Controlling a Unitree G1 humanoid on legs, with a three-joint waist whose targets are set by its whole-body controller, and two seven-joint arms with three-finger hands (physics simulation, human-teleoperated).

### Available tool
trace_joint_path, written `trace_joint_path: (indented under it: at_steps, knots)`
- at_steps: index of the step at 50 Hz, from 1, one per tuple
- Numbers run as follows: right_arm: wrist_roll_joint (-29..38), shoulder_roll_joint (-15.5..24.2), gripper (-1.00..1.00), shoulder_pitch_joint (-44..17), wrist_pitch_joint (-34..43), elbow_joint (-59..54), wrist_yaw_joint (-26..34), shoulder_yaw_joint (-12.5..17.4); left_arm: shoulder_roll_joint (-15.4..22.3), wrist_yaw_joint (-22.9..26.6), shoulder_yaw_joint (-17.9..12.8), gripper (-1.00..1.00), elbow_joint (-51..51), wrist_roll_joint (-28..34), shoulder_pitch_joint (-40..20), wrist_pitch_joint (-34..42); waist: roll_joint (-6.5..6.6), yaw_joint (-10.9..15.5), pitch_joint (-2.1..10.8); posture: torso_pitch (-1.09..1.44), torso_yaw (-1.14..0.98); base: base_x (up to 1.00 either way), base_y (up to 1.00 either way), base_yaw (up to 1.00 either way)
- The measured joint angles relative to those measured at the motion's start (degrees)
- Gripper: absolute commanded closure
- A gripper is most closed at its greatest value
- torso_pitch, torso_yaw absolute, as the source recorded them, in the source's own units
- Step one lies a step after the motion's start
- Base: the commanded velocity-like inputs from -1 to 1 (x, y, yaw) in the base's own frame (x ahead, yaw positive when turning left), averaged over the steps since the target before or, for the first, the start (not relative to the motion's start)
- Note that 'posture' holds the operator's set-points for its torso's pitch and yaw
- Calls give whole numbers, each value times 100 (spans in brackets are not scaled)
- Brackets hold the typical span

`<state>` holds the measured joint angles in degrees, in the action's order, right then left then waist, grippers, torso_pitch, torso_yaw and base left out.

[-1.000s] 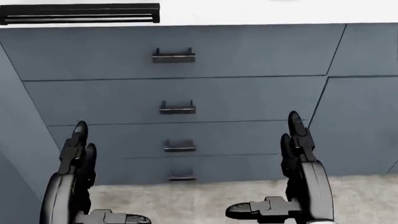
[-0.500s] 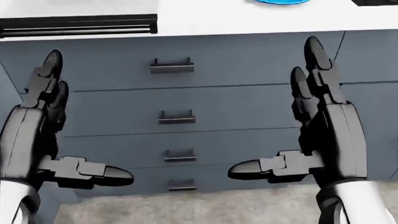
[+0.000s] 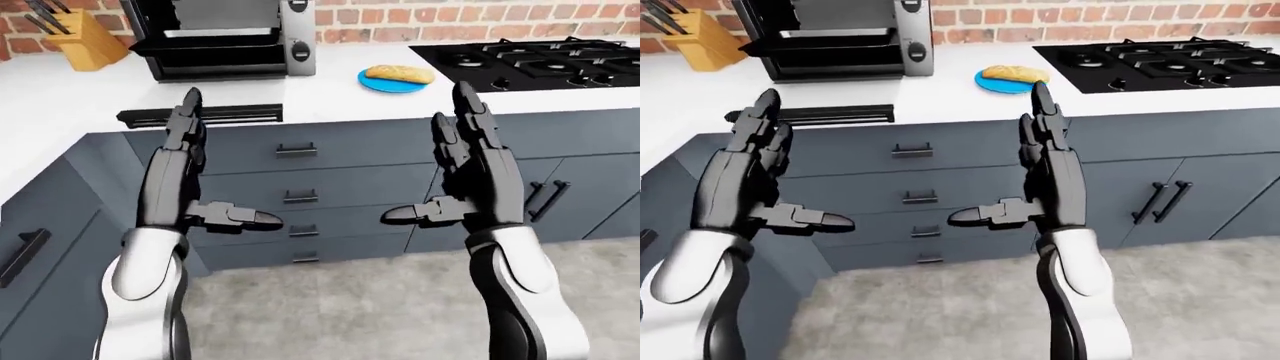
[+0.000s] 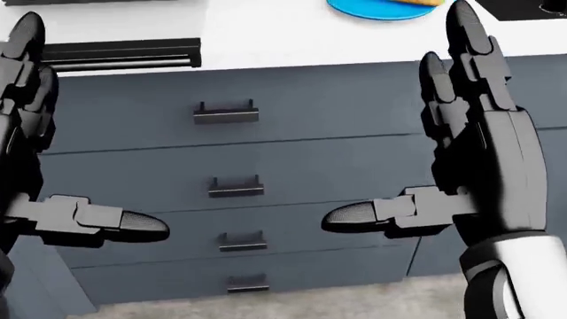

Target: Place the baguette on the tray of the toaster oven.

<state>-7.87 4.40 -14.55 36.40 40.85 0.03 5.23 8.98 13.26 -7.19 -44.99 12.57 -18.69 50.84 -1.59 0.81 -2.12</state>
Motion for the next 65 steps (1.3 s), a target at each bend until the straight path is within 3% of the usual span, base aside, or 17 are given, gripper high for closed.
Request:
trace_joint_path:
  at_steps: [2,5,9,12,17,22,25,31,39,40,42,45,49,51,56,61,65]
  knots:
    - [2,7,-100,67,21,-74,-28,55,-25,38,81,-100,42,-25,62,70,-10,-84,-89,0,0,23,0,0]
    - [30,-1,-100,69,89,-154,-72,44,18,104,80,-100,-2,-44,61,211,-37,-137,-63,0,0,23,-3,0]
    - [15,-5,-100,41,14,-40,-48,-26,40,84,-29,-100,-164,25,65,179,257,-133,-104,0,0,22,-5,0]
    - [21,-2,-100,11,-33,-22,-21,-44,64,76,-31,-100,-214,70,45,166,599,-149,-37,0,0,23,-2,0]
    - [39,-40,-100,124,-11,-184,59,-157,118,116,-93,-100,-252,171,127,355,529,-21,-16,0,0,25,0,0]
    - [97,-28,-100,72,-50,15,83,-113,208,207,-203,-100,-497,249,58,431,187,14,-31,0,0,28,0,0]
    - [104,-38,-100,71,-88,70,122,-127,245,228,-272,-100,-567,307,66,457,-114,56,-19,0,0,35,0,0]
    - [205,-32,-100,104,-26,-105,61,-59,295,384,-211,-100,-703,287,25,706,-44,-107,-39,0,0,35,0,0]
    - [199,-45,-100,-12,-78,75,100,-80,550,513,-319,-100,-1079,494,-284,1010,540,-159,-13,0,0,35,0,0]
    - [195,-70,-100,18,-78,44,104,-122,590,535,-352,-100,-1099,532,-294,1084,477,-106,-54,0,0,35,0,0]
    - [179,-73,-100,66,-25,-35,133,-212,621,575,-412,-100,-1140,611,-266,1274,525,-49,-95,0,0,35,0,0]
    - [163,-66,-100,64,22,-10,155,-178,713,663,-456,-100,-1310,680,-351,1475,466,-15,-36,0,0,32,0,0]
    - [137,-46,-100,-47,-23,166,113,-89,767,835,-586,-100,-1490,829,-508,1481,257,11,-2,0,0,10,0,0]
    - [131,-35,-100,-72,-43,225,96,-93,728,953,-631,-100,-1478,945,-551,1427,27,5,-40,0,0,4,0,0]
    - [185,-19,-100,10,121,46,68,-87,485,1417,-575,-100,-1270,1302,-547,1539,56,-40,-146,0,0,3,0,0]
    - [154,-50,-100,-55,107,106,57,-74,267,1995,-548,-100,-1405,2081,-834,1424,123,-63,-64,0,0,2,0,0]
    - [101,-44,-100,-25,8,131,80,-121,42,2618,-536,-100,-1412,2959,-1081,1341,48,-24,8,0,0,0,0,0]
